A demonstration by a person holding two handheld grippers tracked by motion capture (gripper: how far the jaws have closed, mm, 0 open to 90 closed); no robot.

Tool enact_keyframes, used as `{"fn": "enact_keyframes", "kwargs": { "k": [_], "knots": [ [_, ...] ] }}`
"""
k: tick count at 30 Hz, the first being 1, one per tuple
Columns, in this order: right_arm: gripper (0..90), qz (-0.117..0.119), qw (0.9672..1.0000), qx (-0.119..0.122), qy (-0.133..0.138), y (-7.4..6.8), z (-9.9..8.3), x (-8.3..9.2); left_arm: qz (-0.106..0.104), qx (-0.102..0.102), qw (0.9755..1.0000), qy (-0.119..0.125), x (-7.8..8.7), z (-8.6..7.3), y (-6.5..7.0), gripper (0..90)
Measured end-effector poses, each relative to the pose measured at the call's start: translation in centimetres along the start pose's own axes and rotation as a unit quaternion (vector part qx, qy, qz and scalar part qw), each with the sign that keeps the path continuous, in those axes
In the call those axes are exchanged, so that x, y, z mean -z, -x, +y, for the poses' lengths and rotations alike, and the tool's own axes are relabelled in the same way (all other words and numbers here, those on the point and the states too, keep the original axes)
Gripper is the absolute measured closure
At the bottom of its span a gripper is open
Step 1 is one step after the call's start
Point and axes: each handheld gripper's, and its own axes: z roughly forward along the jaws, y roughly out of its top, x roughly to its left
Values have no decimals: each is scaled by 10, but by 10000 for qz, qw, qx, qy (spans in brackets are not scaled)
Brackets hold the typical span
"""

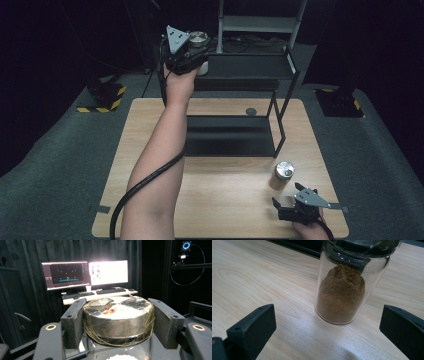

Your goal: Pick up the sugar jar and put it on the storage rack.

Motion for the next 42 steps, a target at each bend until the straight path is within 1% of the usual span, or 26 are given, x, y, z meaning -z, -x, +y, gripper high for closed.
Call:
{"fn": "enact_keyframes", "kwargs": {
  "k": [10,12,15,24,26,27,28,29,30,31,32,33,34,39,42],
  "knots": [
    [0,14,10000,-42,17,1,-1,0,-43,-31,10000,35,-2,-5,0,342],
    [0,15,10000,-36,15,1,-1,0,-44,6,9999,93,-1,-9,1,341],
    [0,-3,10000,-15,19,0,-1,0,-54,52,9999,115,-1,-10,1,338],
    [0,10,10000,-24,-2,0,0,0,-55,50,10000,-12,0,-5,1,314],
    [0,10,10000,-23,4,0,0,0,-16,82,10000,-38,0,-3,2,277],
    [0,11,10000,-20,10,0,0,0,49,76,10000,-26,1,-3,4,239],
    [0,13,10000,-19,12,0,-1,0,99,84,9999,-13,1,-3,6,186],
    [0,12,10000,-21,7,0,0,0,139,111,9998,-26,2,-2,8,114],
    [0,12,10000,-21,7,0,0,0,139,111,9998,-26,2,-2,8,58],
    [0,12,10000,-21,2,0,0,0,128,129,9998,-61,3,-1,7,58],
    [0,10,10000,-13,-6,0,0,0,140,138,9998,-59,4,0,8,10],
    [0,10,10000,-13,-6,0,0,0,156,124,9998,-42,6,0,8,10],
    [0,5,10000,-9,-8,0,0,0,132,167,9998,-15,7,-1,7,3],
    [0,-8,10000,12,-12,-1,0,0,111,255,9996,-91,16,3,8,3],
    [0,-5,10000,23,-12,-1,0,0,93,208,9997,-120,22,4,10,4]
  ]
}}
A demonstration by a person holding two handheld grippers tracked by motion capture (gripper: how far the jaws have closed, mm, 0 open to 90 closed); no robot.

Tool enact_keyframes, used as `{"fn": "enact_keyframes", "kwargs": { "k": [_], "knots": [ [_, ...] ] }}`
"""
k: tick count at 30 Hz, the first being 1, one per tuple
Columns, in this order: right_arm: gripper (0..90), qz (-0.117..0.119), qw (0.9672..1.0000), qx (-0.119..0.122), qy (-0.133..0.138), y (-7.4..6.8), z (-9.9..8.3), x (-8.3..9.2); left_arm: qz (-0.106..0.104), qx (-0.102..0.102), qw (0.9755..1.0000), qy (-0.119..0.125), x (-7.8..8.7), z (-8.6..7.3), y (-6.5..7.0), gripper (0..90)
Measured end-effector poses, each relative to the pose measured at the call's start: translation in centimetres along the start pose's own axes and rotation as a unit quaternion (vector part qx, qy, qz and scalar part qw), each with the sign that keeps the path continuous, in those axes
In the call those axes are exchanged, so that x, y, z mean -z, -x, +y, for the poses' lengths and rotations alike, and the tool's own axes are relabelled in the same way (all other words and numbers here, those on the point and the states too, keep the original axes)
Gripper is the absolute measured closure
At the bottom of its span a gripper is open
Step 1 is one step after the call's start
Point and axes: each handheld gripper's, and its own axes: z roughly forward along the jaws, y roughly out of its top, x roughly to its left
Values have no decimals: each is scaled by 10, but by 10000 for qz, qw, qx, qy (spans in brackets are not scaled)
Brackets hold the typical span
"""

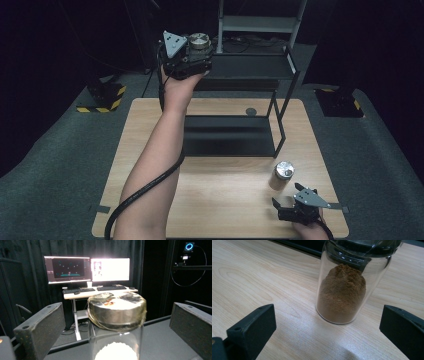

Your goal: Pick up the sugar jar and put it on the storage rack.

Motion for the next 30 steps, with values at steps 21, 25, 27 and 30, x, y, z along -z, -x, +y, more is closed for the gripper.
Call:
{"fn": "enact_keyframes", "kwargs": {
  "k": [21,25,27,30],
  "knots": [
    [0,38,10000,-1,9,1,0,0,-182,-201,9996,105,52,-13,16,3],
    [0,37,10000,5,-14,1,1,0,-232,-327,9991,101,64,-13,21,3],
    [0,29,10000,21,-18,1,1,0,-243,-357,9990,125,71,-13,23,3],
    [0,31,10000,24,-22,1,1,-1,-267,-363,9989,136,79,-14,25,3]
  ]
}}
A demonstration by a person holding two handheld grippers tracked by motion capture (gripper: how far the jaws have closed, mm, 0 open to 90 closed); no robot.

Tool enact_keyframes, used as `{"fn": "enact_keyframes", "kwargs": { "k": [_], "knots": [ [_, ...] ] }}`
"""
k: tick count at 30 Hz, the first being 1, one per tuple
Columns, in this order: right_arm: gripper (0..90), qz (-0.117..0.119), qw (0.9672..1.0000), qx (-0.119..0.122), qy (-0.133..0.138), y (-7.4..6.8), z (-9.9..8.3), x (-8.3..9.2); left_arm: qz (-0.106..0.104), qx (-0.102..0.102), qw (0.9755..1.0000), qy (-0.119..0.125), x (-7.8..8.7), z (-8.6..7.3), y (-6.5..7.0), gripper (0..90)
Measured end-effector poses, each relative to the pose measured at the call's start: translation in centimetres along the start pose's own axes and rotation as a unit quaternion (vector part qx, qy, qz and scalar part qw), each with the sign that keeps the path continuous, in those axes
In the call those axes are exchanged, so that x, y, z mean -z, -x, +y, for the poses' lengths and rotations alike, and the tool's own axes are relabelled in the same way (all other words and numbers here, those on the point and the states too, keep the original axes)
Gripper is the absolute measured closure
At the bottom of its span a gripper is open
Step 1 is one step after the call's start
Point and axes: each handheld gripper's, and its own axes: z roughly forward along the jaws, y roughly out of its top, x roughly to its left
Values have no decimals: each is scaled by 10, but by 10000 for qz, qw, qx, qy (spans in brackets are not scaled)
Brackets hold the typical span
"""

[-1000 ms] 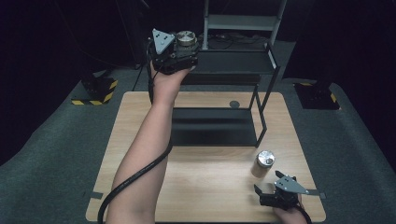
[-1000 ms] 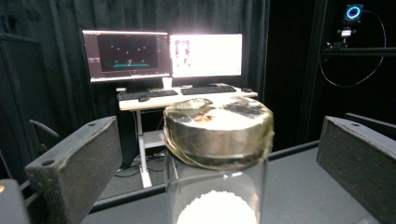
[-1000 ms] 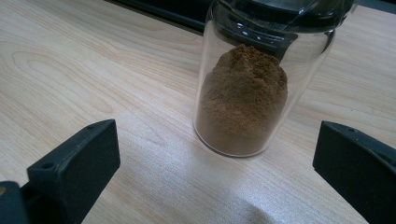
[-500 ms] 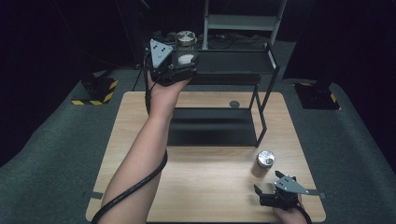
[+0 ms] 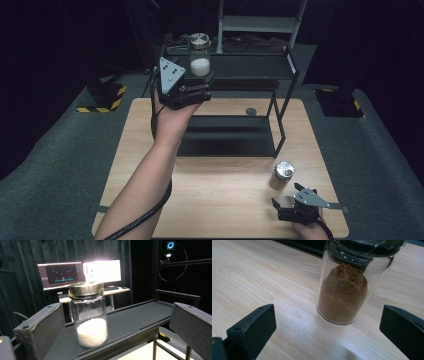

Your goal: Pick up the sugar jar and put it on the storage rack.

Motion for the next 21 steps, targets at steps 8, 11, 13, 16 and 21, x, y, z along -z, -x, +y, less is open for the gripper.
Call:
{"fn": "enact_keyframes", "kwargs": {
  "k": [8,11,13,16,21],
  "knots": [
    [0,15,10000,-6,0,1,0,0,-62,53,10000,-27,25,-4,3,3],
    [0,17,10000,-17,4,1,0,0,-108,82,9999,0,33,-6,2,3],
    [0,5,10000,-21,11,1,0,0,-102,68,9999,12,39,-8,2,3],
    [0,1,10000,-20,4,1,0,0,-75,75,9999,-10,46,-11,0,3],
    [0,-3,10000,-19,-2,0,0,0,-48,29,10000,2,57,-19,-2,3]
  ]
}}
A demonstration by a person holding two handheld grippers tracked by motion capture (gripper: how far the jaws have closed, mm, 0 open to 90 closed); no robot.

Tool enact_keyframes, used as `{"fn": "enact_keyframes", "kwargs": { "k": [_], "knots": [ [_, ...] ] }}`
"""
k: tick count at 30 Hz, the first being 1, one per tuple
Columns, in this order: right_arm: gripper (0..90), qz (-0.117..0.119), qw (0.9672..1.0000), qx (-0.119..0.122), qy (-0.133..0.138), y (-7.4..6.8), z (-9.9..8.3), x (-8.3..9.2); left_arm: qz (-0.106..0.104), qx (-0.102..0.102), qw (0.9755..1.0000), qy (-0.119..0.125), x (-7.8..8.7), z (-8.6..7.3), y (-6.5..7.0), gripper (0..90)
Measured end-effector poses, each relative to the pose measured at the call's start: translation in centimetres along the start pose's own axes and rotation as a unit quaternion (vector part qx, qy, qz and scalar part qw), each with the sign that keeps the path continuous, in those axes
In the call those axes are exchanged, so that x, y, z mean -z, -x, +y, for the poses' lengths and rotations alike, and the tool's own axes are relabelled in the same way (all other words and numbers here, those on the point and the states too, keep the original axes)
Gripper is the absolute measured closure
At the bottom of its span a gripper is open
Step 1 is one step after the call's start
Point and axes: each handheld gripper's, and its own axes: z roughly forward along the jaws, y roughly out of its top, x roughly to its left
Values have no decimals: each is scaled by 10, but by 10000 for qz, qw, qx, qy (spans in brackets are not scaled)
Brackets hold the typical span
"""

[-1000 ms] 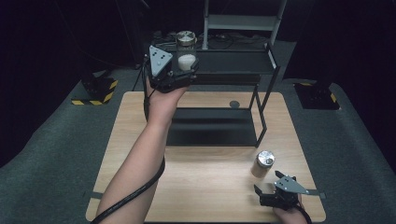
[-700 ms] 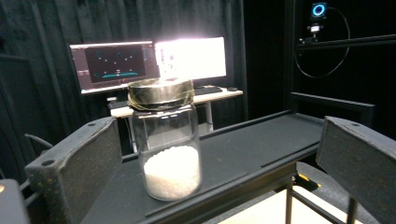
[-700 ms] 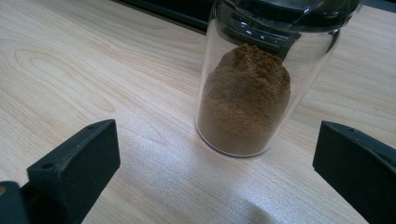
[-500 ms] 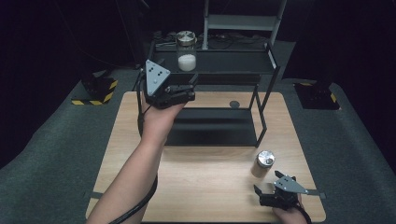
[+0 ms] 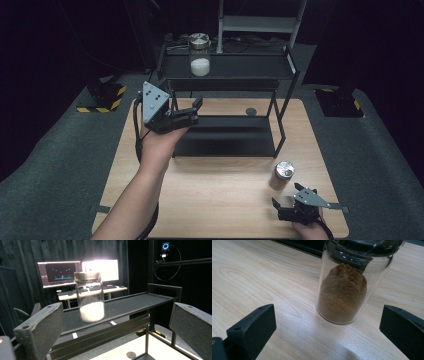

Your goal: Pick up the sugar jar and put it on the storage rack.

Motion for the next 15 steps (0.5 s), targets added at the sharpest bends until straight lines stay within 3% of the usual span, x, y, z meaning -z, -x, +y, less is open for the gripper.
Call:
{"fn": "enact_keyframes", "kwargs": {
  "k": [15],
  "knots": [
    [0,-19,10000,-7,-7,-1,0,0,27,-4,9998,-180,24,-31,-6,3]
  ]
}}
